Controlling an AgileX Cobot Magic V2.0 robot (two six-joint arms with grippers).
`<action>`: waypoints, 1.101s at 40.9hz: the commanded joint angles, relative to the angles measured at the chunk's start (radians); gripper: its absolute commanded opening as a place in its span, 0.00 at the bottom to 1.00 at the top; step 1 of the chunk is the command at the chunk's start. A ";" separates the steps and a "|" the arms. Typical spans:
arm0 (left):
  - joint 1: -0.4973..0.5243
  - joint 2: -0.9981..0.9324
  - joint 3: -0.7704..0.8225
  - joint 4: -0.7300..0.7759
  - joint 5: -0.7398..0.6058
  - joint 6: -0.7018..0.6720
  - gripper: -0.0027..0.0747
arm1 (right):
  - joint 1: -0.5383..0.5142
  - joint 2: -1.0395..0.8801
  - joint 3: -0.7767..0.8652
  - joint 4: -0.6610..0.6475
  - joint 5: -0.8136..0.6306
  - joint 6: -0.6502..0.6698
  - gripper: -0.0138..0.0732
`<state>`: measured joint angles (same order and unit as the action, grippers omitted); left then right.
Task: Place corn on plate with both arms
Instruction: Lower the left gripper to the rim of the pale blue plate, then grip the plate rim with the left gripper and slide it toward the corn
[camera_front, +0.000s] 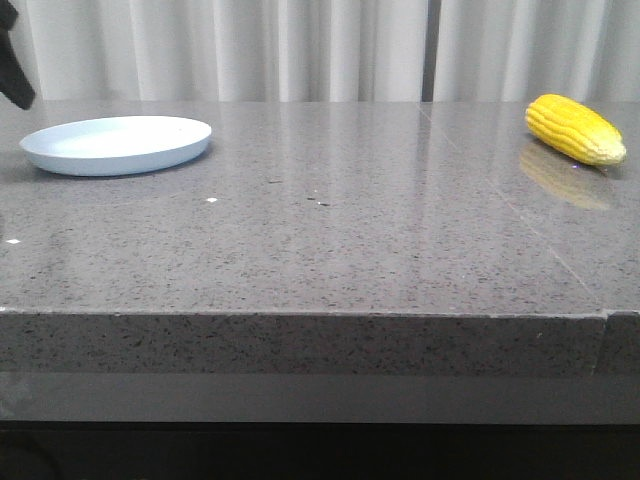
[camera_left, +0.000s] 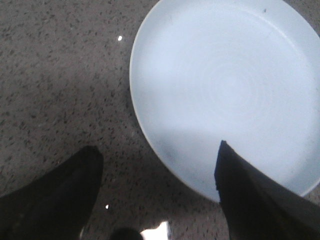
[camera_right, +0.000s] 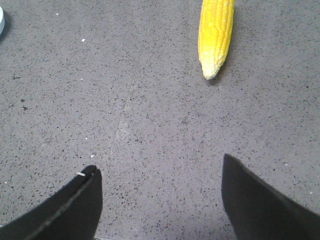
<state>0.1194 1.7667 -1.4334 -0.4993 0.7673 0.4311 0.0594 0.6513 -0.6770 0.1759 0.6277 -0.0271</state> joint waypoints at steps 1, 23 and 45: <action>-0.016 0.005 -0.080 -0.044 -0.030 0.008 0.65 | 0.000 0.004 -0.033 -0.008 -0.057 -0.009 0.77; -0.018 0.157 -0.199 -0.044 -0.019 0.008 0.63 | 0.000 0.004 -0.033 -0.008 -0.055 -0.009 0.77; -0.018 0.158 -0.204 -0.038 0.021 0.008 0.01 | 0.000 0.004 -0.033 -0.008 -0.055 -0.009 0.77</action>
<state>0.1068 1.9800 -1.6019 -0.5077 0.7946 0.4385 0.0594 0.6513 -0.6770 0.1752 0.6378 -0.0271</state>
